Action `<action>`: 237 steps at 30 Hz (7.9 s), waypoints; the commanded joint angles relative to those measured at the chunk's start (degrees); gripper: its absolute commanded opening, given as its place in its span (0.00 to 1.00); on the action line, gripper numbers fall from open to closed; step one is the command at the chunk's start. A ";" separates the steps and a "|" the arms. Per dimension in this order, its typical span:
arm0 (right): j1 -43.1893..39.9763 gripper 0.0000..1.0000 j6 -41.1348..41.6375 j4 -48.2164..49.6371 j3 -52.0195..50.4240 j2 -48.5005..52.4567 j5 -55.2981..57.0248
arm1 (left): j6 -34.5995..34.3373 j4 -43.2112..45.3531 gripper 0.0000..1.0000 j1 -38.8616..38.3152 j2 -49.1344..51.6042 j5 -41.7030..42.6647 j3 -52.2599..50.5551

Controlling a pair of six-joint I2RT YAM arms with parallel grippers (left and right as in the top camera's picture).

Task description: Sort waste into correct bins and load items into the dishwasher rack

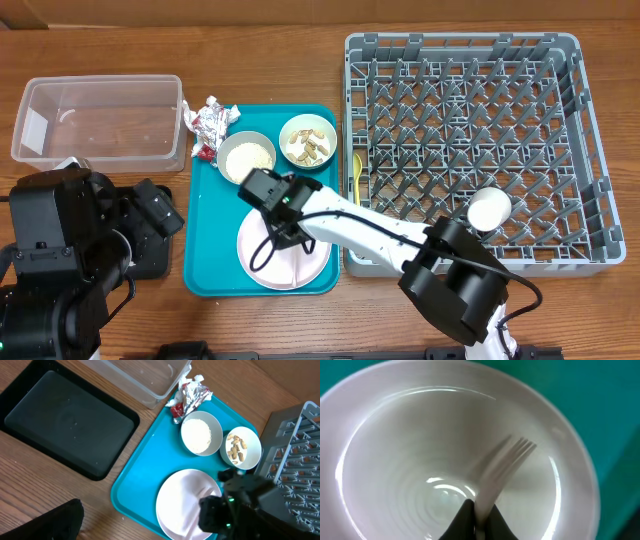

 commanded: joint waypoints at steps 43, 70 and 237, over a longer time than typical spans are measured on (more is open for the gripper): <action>-24.79 0.56 -16.20 -11.47 14.93 -22.56 2.21 | 0.90 0.13 1.00 0.31 -0.02 -1.16 0.37; -30.80 1.00 -6.36 -24.37 16.81 -51.98 1.62 | 5.03 6.73 0.89 -12.22 33.94 4.35 0.33; -30.80 1.00 -6.93 -31.39 16.81 -47.98 1.88 | 52.37 44.76 0.04 47.60 21.70 76.06 -48.17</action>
